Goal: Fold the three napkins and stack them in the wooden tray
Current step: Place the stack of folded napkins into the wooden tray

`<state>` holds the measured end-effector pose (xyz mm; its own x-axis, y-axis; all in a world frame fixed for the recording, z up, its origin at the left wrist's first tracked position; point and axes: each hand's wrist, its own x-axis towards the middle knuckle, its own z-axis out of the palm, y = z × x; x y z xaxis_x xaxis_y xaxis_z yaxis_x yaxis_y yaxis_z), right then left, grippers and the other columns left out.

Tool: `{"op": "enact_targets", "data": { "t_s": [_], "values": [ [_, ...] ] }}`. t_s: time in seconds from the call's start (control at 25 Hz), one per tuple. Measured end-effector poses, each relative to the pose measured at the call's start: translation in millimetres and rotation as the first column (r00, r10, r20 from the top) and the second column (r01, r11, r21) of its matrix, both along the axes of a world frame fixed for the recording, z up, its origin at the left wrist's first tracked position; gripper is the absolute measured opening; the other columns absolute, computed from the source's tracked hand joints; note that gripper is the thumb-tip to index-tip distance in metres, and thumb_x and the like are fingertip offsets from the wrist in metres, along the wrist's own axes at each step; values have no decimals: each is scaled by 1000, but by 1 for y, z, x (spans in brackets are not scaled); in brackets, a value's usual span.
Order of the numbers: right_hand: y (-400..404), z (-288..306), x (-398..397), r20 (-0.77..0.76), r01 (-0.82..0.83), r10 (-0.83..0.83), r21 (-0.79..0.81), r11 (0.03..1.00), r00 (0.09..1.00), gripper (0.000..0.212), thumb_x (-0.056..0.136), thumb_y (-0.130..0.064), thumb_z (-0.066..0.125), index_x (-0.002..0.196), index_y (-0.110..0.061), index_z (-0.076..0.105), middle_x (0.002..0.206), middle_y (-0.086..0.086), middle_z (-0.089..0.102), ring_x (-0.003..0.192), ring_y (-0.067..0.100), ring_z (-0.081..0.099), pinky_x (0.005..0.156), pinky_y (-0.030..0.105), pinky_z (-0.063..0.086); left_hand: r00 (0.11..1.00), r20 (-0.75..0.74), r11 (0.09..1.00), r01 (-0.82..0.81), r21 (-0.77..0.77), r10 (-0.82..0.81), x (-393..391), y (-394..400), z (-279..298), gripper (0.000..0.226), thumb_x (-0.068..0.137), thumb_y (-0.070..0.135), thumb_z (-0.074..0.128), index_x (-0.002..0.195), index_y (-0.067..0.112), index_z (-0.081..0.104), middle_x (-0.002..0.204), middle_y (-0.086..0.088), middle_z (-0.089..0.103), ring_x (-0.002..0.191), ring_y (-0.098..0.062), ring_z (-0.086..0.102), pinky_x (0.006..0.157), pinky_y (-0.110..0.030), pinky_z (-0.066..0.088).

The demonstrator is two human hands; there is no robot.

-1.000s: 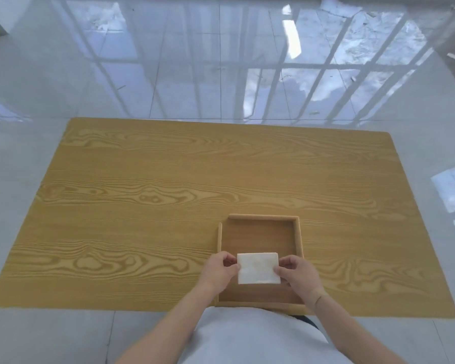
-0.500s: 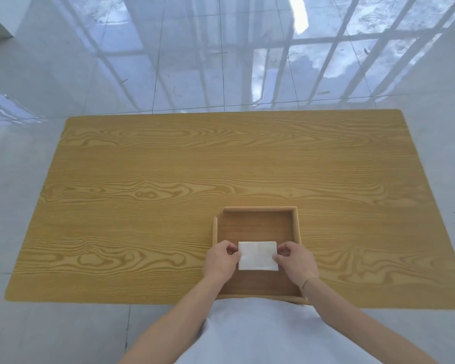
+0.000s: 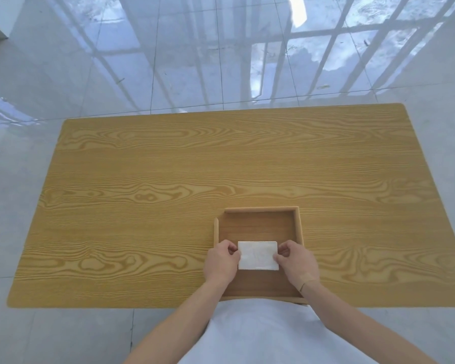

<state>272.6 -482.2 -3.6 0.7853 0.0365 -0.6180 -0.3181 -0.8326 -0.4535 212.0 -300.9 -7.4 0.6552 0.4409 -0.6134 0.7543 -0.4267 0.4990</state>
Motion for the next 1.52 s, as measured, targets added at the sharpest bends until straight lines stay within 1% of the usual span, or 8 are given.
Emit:
{"op": "enact_targets", "data": {
  "t_s": [0.12,0.24,0.32,0.4,0.44,0.52,0.68,1.52],
  "values": [
    [-5,3,-3,146,-138,150,-92,986,978,13,88,-34,63,100,-31,60,96,-12,66,85,13,59,66,30,46,993,63,989,96,114,-103,-4,4,2,10,91,34,61,96,28,67,89,14,66,87,-11,64,72,-34,56],
    [-13,3,-7,415,-377,454,-257,890,788,41,75,-42,78,112,-30,64,119,-7,64,116,24,56,87,39,46,866,169,827,366,427,-471,-11,14,1,21,87,42,63,104,29,65,103,11,63,104,-16,54,82,-32,49],
    [-18,0,-6,372,-497,620,-378,781,691,73,62,-56,82,126,-30,60,141,0,52,139,34,36,114,59,22,752,90,674,523,522,-653,-12,21,-2,50,79,54,65,122,31,57,126,6,52,125,-21,39,102,-37,34],
    [-18,-5,-2,241,-574,708,-444,688,663,93,60,-68,75,141,-36,42,159,1,26,149,38,6,113,65,-15,699,-58,589,642,491,-713,-10,24,-5,78,72,65,65,139,35,38,146,0,29,141,-28,15,114,-46,11],
    [-18,-9,0,195,-595,731,-464,657,655,98,61,-71,71,145,-38,33,162,1,16,149,38,-5,110,65,-22,680,-120,562,680,470,-723,-8,24,-7,87,71,68,66,143,36,29,150,-1,18,144,-30,5,116,-50,2],
    [-17,-15,1,136,-619,754,-487,616,643,101,62,-71,71,147,-39,26,164,2,7,148,39,-14,109,67,-22,650,-203,516,725,457,-732,-5,23,-10,95,70,69,68,145,37,19,152,-2,7,145,-34,-5,115,-56,-6],
    [-15,-20,0,83,-621,762,-526,581,642,96,65,-68,70,146,-40,26,164,3,6,147,41,-16,109,70,-17,631,-252,481,744,465,-733,-2,20,-12,91,71,63,71,144,34,25,153,-3,8,144,-36,-8,115,-59,-8],
    [-25,-20,0,172,-599,744,-490,634,646,75,58,-57,79,125,-35,54,157,9,33,146,45,11,113,72,5,632,-216,473,727,499,-744,-8,9,-10,73,75,59,65,136,29,36,152,-5,20,145,-33,4,116,-57,-4]
  ]
}}
